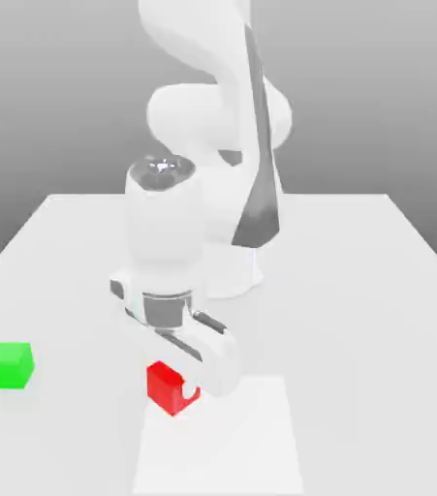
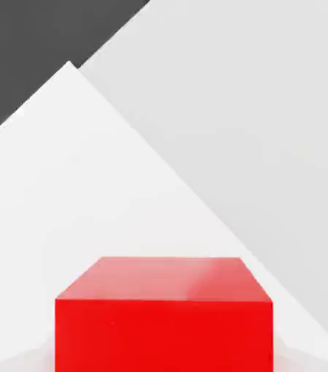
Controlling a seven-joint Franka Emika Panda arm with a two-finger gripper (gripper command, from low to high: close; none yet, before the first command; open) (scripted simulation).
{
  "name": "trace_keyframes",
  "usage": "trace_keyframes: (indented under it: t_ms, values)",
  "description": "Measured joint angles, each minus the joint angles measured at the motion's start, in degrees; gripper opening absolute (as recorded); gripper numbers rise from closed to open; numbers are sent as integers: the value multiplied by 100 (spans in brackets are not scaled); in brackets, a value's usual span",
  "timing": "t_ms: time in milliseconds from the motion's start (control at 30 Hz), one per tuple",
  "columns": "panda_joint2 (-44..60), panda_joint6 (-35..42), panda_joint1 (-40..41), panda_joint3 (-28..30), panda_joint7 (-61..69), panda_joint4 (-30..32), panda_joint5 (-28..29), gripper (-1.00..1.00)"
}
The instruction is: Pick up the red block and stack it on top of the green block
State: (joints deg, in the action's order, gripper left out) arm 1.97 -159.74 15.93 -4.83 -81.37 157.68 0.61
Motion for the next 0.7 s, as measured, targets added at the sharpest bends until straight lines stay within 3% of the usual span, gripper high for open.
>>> trace_keyframes:
  t_ms: [367, 433, 567, 600, 700]
  values:
    - [-186, 786, 2371, 1043, -1810, -600, -51, -100]
    - [1, 669, 2757, 1087, -1955, -670, -108, -100]
    - [761, -34, 2701, 950, -1884, -723, -288, -100]
    - [884, -151, 2712, 929, -1862, -729, -320, 100]
    - [884, -151, 2712, 929, -1862, -729, -320, 100]
